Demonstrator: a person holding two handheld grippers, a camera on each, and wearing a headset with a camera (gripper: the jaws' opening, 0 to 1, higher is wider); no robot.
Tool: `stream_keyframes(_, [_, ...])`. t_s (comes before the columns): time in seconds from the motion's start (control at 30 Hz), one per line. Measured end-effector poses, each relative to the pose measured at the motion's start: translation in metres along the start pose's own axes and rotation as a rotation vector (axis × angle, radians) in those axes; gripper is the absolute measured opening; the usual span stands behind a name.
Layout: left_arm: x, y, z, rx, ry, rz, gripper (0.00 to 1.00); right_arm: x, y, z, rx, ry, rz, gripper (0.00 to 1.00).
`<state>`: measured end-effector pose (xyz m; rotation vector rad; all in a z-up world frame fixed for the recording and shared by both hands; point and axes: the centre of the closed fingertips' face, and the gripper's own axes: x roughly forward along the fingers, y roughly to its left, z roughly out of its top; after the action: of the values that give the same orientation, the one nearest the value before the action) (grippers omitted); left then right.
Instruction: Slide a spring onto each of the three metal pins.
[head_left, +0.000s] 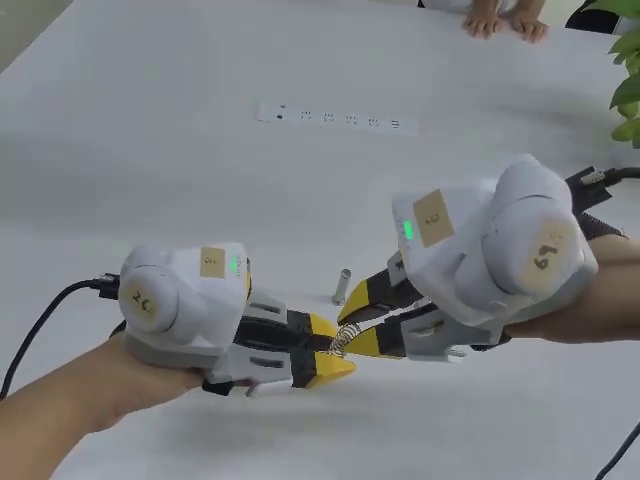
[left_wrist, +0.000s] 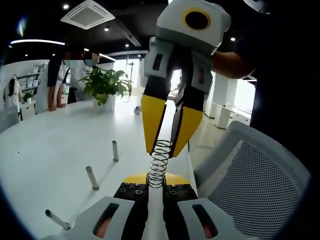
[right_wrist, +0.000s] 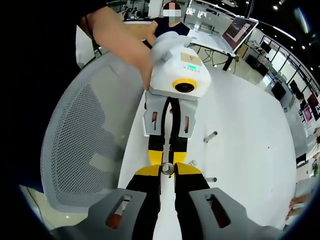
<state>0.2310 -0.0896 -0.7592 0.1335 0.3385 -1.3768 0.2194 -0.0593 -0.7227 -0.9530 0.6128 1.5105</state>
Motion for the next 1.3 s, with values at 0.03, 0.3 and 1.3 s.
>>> stream_keyframes(0.03, [0.0004,-0.0002,0.0005,-0.003,-0.002,-0.001,0.01,-0.0004,-0.0007,0.0001,0.008,0.004,0.001,0.07])
stream_keyframes(0.3, [0.0044,-0.0018,0.0009,-0.006,-0.001,-0.005,0.01,-0.0010,-0.0005,0.0001,0.062,0.034,0.019,0.06])
stream_keyframes(1.3, [0.0084,-0.0066,0.0005,-0.010,-0.012,-0.001,0.02,0.0014,0.0054,-0.0061,0.052,0.147,0.092,0.06])
